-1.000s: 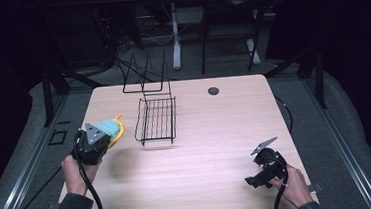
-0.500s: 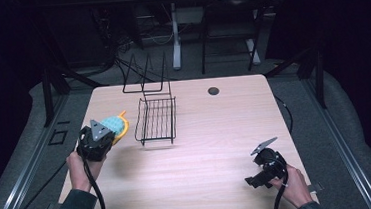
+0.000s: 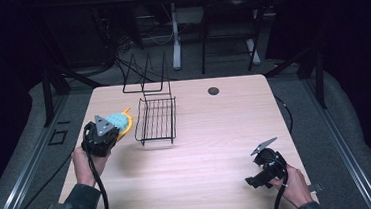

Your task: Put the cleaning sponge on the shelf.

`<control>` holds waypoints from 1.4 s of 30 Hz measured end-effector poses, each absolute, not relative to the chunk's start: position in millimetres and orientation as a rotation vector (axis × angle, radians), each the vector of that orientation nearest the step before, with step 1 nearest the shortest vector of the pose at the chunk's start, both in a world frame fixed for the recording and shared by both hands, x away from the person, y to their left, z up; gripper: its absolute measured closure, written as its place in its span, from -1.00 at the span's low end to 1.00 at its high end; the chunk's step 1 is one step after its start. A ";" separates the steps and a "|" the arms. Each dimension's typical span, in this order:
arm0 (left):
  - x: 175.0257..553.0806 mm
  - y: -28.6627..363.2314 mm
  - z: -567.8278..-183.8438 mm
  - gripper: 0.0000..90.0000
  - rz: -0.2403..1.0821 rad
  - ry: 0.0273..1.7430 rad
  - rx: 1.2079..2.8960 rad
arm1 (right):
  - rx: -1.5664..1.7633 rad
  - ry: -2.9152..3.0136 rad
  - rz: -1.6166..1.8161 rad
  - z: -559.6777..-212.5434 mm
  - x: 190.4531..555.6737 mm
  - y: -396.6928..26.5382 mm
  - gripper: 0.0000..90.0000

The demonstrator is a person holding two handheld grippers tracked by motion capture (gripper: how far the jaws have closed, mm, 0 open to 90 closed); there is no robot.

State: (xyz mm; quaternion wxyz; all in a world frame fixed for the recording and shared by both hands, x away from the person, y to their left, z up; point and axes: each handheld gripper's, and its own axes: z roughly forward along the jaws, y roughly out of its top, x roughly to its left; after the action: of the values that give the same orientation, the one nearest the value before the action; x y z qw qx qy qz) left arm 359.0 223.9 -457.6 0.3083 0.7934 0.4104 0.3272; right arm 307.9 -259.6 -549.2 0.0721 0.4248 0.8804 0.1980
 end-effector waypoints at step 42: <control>386.4 174.3 -458.9 0.94 0.854 1.014 2.094 | 1.265 2.646 0.610 -548.6 308.1 -259.3 -0.92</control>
State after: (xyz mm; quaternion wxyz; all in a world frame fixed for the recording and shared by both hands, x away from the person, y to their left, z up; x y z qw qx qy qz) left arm 386.4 174.3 -458.9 0.3257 0.7988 0.3870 0.3257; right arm 308.1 -259.3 -548.6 0.0730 0.4210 0.8810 0.2031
